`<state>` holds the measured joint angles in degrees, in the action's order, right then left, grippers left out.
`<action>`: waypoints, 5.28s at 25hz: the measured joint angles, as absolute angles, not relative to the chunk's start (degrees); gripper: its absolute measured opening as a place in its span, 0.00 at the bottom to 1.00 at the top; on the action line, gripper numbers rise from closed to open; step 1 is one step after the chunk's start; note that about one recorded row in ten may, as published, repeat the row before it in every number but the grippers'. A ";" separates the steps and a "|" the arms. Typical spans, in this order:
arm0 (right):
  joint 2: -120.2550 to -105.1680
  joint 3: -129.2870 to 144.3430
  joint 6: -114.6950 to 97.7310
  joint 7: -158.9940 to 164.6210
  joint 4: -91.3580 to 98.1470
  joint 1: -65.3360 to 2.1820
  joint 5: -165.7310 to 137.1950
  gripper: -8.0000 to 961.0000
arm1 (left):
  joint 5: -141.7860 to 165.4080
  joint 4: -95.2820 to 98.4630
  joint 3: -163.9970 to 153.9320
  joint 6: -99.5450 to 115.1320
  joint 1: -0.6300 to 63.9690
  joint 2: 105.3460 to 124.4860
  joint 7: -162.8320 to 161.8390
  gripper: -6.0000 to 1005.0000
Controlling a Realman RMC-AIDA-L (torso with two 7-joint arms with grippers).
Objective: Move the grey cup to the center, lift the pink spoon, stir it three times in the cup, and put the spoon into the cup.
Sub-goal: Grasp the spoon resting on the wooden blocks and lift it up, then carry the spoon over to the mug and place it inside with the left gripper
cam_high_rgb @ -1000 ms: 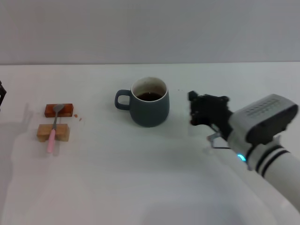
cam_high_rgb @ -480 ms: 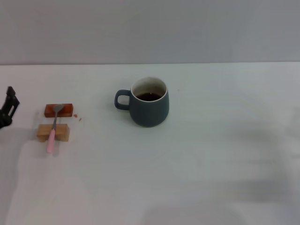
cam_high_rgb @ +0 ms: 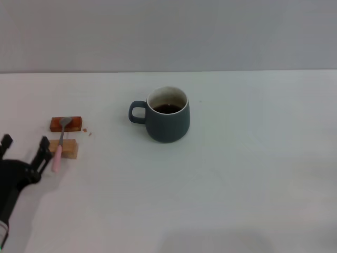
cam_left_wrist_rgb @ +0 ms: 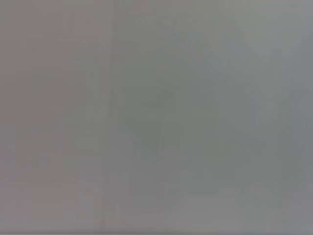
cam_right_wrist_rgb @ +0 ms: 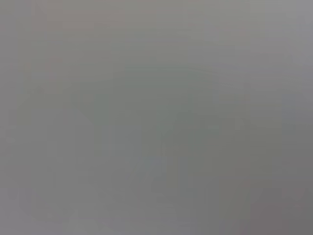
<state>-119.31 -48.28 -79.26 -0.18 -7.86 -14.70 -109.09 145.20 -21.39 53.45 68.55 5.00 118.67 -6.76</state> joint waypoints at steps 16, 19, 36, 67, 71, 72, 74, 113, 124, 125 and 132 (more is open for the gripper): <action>-119.17 -47.85 -78.81 -0.18 -7.37 -15.83 -107.75 0.01 | 145.10 -23.00 46.75 65.18 4.82 119.08 -2.88 0.84; -119.19 -47.77 -78.88 -0.18 -7.38 -15.68 -107.94 0.01 | 145.10 -22.54 47.08 63.42 5.63 119.07 -2.83 0.84; -119.27 -47.64 -79.52 -0.17 -7.38 -15.20 -108.26 0.01 | 141.94 -21.53 47.38 59.14 7.43 119.00 -2.05 0.84; -119.09 -47.63 -79.54 -0.17 -7.03 -15.67 -108.28 0.01 | 139.92 -22.22 47.21 56.70 8.48 118.92 -1.87 0.55; -119.09 -47.64 -79.54 -0.17 -7.03 -15.64 -108.27 0.01 | 139.92 -22.24 47.05 56.62 8.50 118.91 -1.82 0.54; -119.09 -47.64 -79.54 -0.17 -7.03 -15.62 -108.28 0.01 | 139.92 -22.24 47.03 56.61 8.53 118.91 -1.89 0.54; -119.09 -47.64 -79.54 -0.17 -7.03 -15.51 -108.28 0.01 | 139.92 -22.24 46.92 56.60 8.53 118.91 -2.06 0.53; -119.09 -47.55 -80.69 0.12 -7.12 -14.28 -108.45 0.01 | 140.50 -23.98 46.40 57.69 8.30 118.74 -1.56 0.16; -119.18 -47.46 -81.13 -0.05 -7.30 -13.97 -108.45 0.01 | 140.88 -27.18 44.44 61.63 8.37 117.79 -1.43 0.15; -119.18 -47.46 -81.13 -0.05 -7.30 -13.97 -108.45 0.01 | 140.88 -27.18 44.44 61.63 8.37 117.79 -1.43 0.15; -119.14 -47.46 -81.13 -0.06 -7.23 -13.98 -108.45 0.01 | 145.49 -39.07 48.07 52.25 8.93 113.10 -1.35 0.15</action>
<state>-119.14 -47.46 -81.13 -0.06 -7.23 -13.98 -108.45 145.49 -39.07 48.07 52.25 8.93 113.10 -1.35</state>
